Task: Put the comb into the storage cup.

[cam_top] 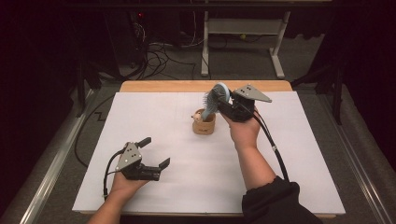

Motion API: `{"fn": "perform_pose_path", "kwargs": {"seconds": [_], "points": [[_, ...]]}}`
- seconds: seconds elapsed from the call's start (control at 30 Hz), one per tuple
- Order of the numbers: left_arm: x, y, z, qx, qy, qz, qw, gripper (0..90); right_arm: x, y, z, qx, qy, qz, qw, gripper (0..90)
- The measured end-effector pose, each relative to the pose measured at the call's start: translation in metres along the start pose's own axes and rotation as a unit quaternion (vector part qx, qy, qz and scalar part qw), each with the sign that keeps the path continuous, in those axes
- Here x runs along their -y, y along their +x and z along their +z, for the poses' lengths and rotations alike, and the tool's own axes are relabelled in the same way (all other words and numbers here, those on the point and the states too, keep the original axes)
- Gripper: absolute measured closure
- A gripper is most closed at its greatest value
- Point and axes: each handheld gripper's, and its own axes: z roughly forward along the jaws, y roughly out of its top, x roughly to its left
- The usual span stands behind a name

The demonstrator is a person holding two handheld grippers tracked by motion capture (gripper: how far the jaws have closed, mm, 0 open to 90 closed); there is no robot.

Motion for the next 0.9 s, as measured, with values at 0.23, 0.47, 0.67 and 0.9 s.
{"fn": "perform_pose_path", "kwargs": {"seconds": [0.23,0.47,0.67,0.9], "points": [[0.0002,0.0001,-0.0001,0.000,0.000,0.000,1.0000,0.0,0.0029,0.0014,0.0029,-0.001,0.000,0.002,1.0000,59.3],[0.0000,0.0002,-0.0003,-0.001,-0.001,0.000,1.0000,0.0,0.0044,0.0021,0.0050,-0.001,0.003,0.001,1.0000,59.2],[0.0001,0.0002,-0.0003,-0.001,0.000,0.001,1.0000,0.0,0.0054,0.0023,0.0064,0.000,0.004,0.000,1.0000,59.1],[0.0001,-0.0001,-0.0001,0.000,0.000,0.001,1.0000,0.2,0.0058,0.0018,0.0068,0.002,0.004,0.004,1.0000,56.5]]}}
